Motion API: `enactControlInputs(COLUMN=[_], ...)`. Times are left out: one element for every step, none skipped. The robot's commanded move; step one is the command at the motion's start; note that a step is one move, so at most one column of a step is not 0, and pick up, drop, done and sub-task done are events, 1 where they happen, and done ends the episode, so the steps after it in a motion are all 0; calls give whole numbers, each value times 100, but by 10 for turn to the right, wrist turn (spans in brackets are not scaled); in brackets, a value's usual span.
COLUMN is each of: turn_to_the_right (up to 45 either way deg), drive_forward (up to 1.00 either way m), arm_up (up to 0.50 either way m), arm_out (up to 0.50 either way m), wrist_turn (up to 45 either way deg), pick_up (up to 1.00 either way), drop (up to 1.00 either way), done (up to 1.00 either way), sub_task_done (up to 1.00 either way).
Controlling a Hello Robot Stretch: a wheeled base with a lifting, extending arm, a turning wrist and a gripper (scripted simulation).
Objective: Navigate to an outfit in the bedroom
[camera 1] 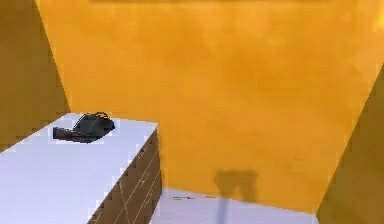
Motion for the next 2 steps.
enactControlInputs(turn_to_the_right=[0, -390], drive_forward=[35, 0], arm_up=[0, 0], arm_out=[0, 0], wrist_turn=[0, 0], pick_up=[0, 0], drop=[0, 0], done=[0, 0], sub_task_done=[0, 0])
